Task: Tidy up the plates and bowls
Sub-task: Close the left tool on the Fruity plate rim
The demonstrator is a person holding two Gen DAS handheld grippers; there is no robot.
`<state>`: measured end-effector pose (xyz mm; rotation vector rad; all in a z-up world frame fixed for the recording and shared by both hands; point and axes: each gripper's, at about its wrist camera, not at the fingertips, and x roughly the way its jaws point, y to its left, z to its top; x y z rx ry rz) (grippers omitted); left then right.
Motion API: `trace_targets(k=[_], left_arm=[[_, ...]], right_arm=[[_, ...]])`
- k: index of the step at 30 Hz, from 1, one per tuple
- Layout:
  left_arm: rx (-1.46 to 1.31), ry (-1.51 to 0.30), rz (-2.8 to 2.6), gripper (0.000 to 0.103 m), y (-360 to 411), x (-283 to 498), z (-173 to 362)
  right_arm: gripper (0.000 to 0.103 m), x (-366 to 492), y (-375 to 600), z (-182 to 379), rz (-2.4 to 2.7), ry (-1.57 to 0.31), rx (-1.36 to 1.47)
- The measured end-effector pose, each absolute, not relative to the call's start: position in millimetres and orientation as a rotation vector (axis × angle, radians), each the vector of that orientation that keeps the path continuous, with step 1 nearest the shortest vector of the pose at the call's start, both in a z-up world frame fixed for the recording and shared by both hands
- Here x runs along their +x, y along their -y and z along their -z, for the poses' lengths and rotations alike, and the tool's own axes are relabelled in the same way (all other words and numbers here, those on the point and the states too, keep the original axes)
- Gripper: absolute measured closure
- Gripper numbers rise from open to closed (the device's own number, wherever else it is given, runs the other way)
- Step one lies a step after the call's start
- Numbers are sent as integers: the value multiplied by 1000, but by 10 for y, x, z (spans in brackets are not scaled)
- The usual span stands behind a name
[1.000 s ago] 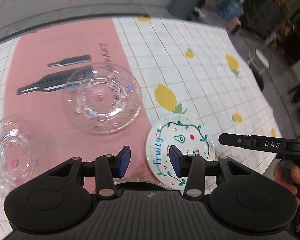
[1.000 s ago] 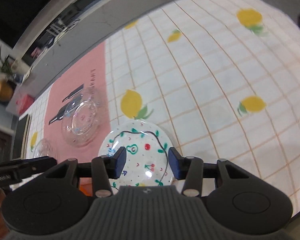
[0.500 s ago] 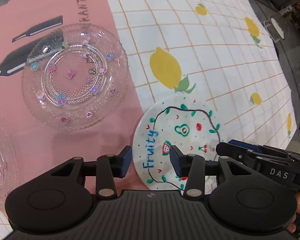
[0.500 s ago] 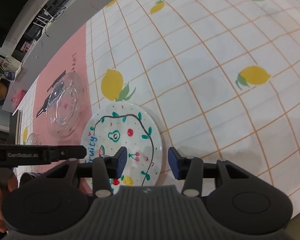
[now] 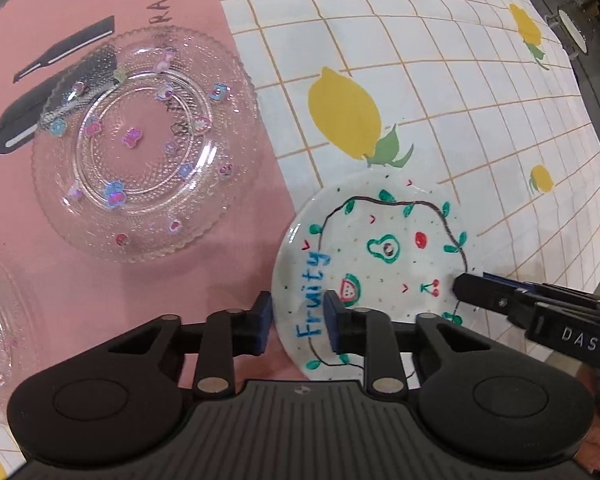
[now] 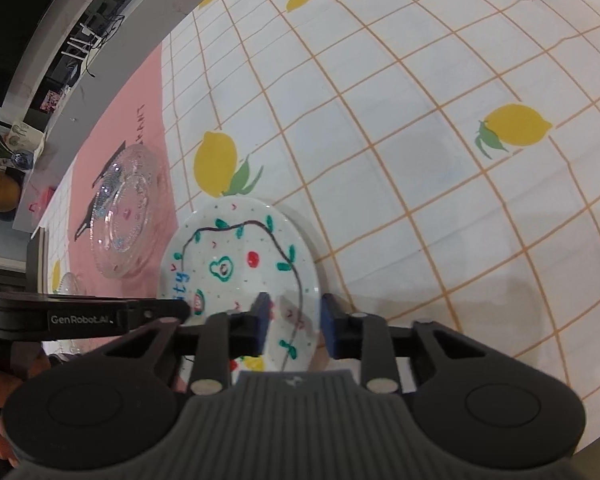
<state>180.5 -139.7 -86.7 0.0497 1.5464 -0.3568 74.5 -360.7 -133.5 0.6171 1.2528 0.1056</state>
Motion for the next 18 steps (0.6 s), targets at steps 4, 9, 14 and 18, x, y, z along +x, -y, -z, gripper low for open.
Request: trace_targets(k=[4, 9, 14, 18], left_arm=[[45, -1511, 355, 76, 1372, 1803, 783], [103, -1467, 349, 76, 1482, 1842, 682], [92, -1456, 357, 76, 1530, 1888, 664], [83, -1453, 356, 76, 1543, 1916, 643]], right_arm=[[90, 729, 3578, 1268, -90, -1227, 570], [92, 743, 3592, 1211, -79, -1199, 568], [93, 736, 3688, 1170, -70, -1175, 597], [94, 767, 3737, 1129, -62, -1165, 610]])
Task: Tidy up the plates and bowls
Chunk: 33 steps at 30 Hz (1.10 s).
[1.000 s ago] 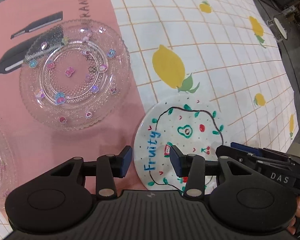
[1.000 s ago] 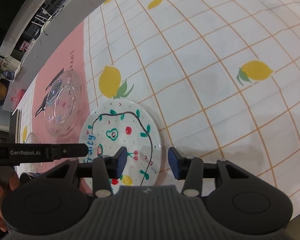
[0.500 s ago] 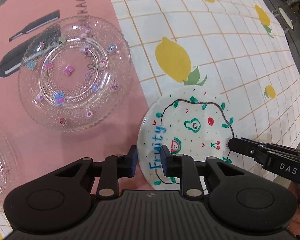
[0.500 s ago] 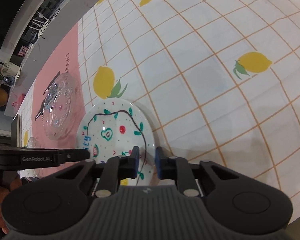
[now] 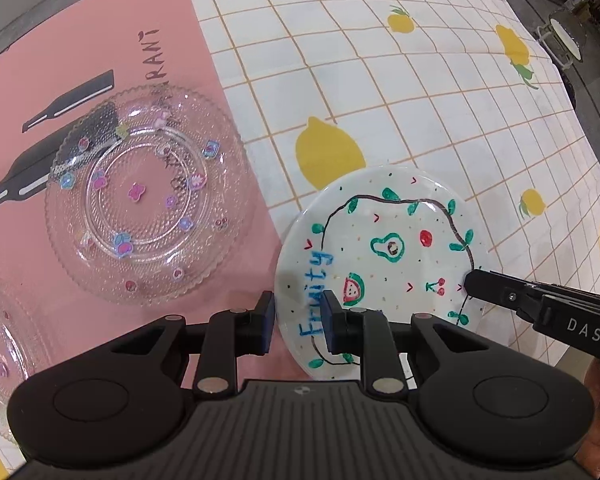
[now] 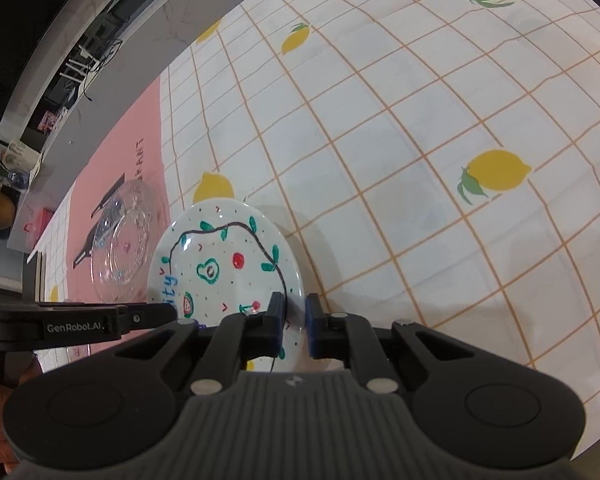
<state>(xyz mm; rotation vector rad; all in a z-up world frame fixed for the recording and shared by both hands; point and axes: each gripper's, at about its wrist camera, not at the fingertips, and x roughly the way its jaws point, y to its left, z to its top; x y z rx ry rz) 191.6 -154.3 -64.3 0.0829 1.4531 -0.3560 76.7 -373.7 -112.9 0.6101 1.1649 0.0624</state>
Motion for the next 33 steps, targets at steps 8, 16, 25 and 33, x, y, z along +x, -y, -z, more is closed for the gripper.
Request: trace_targets(k=[8, 16, 25, 33], left_arm=[[81, -1445, 352, 76, 1600, 2094, 559], [58, -1447, 336, 76, 1612, 2375, 600], [46, -1464, 321, 76, 1631, 2640, 755], [56, -1450, 323, 76, 1677, 2725, 759]], right_arm=[[94, 956, 3830, 1051, -51, -1147, 624], [94, 1342, 3885, 996, -45, -1133, 588], [94, 1765, 3876, 1068, -41, -1146, 560], [93, 1906, 3889, 1182, -20, -1161, 541]])
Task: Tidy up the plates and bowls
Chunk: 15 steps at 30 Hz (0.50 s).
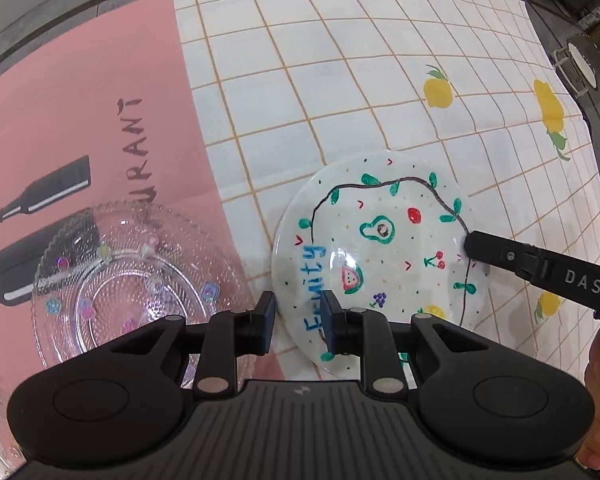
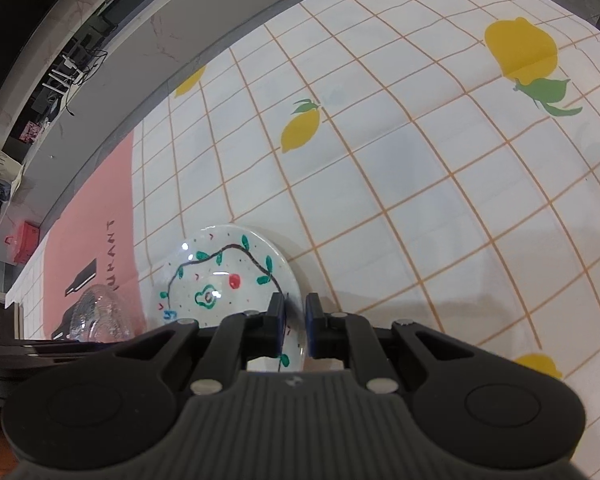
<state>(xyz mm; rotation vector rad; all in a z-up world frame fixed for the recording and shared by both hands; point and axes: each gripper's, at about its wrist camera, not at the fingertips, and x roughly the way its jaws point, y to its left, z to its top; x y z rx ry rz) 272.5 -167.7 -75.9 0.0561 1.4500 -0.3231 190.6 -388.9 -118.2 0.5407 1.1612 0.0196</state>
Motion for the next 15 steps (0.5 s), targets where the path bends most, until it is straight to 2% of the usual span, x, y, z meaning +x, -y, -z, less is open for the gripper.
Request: trace_targets(k=[15], left_arm=[[48, -1409, 292, 76, 1681, 2669, 733]], right_arm=[[90, 1891, 3794, 1201, -20, -1154, 457]])
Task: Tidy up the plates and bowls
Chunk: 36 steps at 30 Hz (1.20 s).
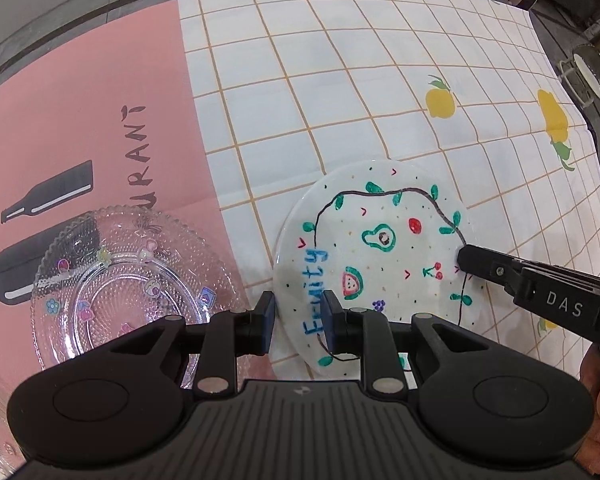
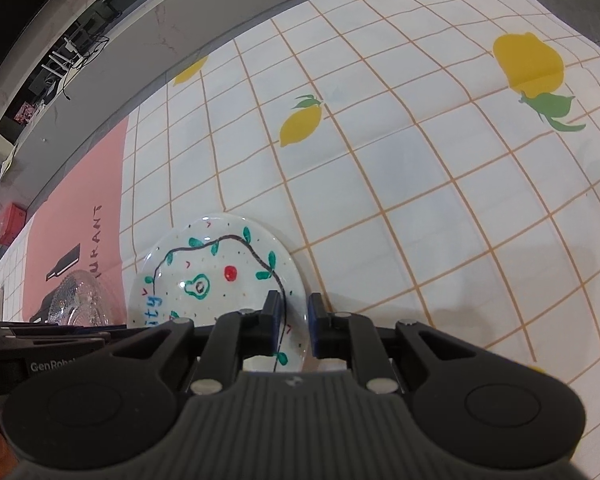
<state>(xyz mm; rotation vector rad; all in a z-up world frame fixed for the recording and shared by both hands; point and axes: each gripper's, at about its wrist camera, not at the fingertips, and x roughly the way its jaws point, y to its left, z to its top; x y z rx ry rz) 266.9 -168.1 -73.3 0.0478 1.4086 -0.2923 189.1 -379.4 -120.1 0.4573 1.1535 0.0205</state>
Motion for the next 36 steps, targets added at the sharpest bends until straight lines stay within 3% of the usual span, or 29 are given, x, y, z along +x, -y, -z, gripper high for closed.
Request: trace_targets(k=[36], left_arm=[[-92, -1248, 272, 75, 976, 2439, -1]], right_arm=[[81, 1827, 3384, 793, -83, -1042, 434]])
